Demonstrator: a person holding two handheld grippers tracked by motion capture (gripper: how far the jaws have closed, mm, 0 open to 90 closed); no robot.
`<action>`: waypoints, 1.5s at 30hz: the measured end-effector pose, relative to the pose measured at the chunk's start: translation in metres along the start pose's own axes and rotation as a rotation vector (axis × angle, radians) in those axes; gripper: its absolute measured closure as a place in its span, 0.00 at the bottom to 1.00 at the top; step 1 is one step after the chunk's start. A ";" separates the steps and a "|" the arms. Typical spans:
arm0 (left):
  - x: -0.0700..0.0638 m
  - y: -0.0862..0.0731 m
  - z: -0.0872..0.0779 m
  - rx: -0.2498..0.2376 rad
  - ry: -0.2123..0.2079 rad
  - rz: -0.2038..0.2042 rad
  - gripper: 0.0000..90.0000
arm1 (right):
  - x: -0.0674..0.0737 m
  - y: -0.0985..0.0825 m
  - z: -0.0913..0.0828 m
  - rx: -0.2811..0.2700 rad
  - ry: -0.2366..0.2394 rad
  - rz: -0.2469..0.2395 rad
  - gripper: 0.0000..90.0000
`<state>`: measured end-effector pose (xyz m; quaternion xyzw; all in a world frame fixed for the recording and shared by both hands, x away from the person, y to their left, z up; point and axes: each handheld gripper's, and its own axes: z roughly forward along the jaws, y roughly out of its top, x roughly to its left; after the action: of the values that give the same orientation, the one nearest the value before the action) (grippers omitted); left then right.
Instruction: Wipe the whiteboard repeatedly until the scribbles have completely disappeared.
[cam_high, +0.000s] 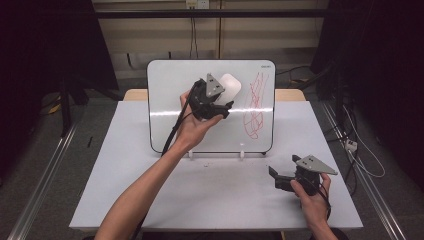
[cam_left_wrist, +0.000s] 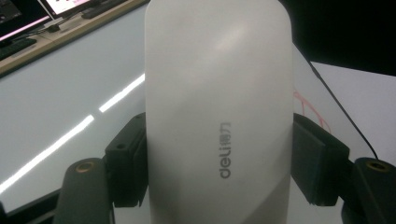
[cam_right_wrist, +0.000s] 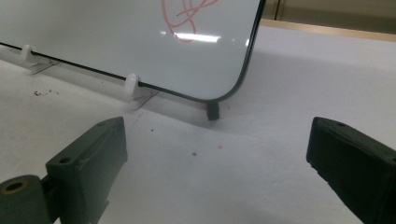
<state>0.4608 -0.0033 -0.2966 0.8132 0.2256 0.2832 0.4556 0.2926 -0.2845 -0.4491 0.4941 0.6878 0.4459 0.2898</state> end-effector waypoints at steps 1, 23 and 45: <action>-0.001 0.003 0.001 0.000 0.000 0.001 0.34 | 0.000 0.000 0.000 -0.003 0.000 0.000 0.06; -0.003 0.036 0.050 0.051 0.060 0.084 0.34 | -0.001 -0.001 0.000 -0.001 0.003 0.009 0.06; -0.018 0.050 0.086 0.104 0.128 0.102 0.34 | -0.001 -0.001 -0.001 0.002 0.007 0.011 0.06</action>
<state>0.5102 -0.0917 -0.2941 0.8265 0.2270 0.3453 0.3822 0.2921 -0.2861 -0.4500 0.4965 0.6866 0.4486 0.2842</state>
